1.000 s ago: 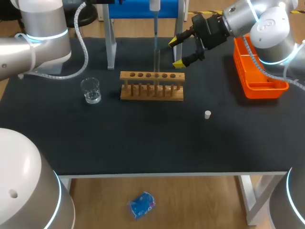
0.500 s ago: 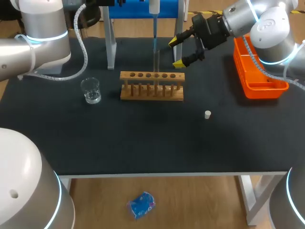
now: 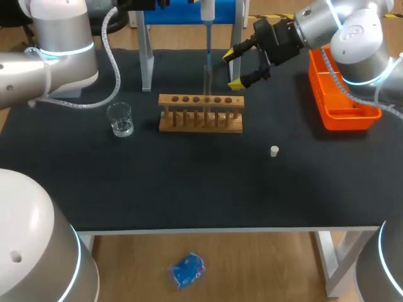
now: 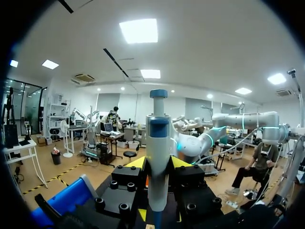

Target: Invert the test tube, pick up the pipette, mount the tip to pipette, aspirate from beaker and dispense into the tube, eject the tip, return the pipette, and cap with the stopper.

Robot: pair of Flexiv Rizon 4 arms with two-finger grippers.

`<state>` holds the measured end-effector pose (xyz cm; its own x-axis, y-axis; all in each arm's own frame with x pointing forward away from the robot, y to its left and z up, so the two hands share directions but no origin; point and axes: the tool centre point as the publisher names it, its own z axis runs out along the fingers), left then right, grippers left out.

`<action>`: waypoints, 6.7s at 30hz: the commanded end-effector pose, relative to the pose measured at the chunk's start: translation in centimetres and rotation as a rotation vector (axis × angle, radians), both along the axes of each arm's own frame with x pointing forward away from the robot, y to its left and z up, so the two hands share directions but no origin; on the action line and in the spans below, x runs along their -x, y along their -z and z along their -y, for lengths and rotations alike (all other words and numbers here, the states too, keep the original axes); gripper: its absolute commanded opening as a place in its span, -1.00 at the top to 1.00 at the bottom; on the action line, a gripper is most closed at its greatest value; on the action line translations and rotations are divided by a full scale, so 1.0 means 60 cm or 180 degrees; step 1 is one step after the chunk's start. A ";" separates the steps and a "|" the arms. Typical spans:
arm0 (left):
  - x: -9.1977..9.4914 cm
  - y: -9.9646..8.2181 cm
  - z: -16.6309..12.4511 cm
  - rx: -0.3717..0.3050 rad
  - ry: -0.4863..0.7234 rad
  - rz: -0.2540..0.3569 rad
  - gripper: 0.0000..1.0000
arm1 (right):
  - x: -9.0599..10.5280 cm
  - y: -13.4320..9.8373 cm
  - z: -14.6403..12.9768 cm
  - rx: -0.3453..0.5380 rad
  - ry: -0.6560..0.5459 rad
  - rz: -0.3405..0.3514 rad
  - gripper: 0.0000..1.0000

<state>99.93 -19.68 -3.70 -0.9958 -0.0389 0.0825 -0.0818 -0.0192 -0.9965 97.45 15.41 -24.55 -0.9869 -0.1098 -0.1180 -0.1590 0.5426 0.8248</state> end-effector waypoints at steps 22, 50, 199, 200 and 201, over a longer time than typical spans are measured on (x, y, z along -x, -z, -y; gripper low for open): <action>-0.027 0.007 -0.003 0.0016 -0.0037 0.0148 1.00 | 0.000 0.000 0.001 0.0002 -0.0002 0.0001 -1.00; -0.003 0.021 -0.004 -0.0060 -0.0138 0.0163 1.00 | 0.000 0.000 0.001 0.0002 -0.0002 0.0001 -1.00; -0.016 0.095 -0.006 -0.0025 -0.0203 0.0012 1.00 | -0.014 -0.384 0.023 -0.1184 -0.0298 -0.0366 -1.00; -0.016 0.095 -0.006 -0.0025 -0.0203 0.0012 1.00 | -0.013 -0.389 0.019 -0.1207 -0.0325 -0.0383 -1.00; -0.016 0.095 -0.006 -0.0025 -0.0203 0.0012 1.00 | -0.012 -0.393 0.014 -0.1187 -0.0331 -0.0382 -1.00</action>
<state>100.81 -19.28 -9.34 -0.9914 -0.1031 0.0804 -0.0793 -0.0150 -0.9967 97.77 13.93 -1.44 -0.9842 -0.1678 -0.0568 -0.0867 0.1768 0.9804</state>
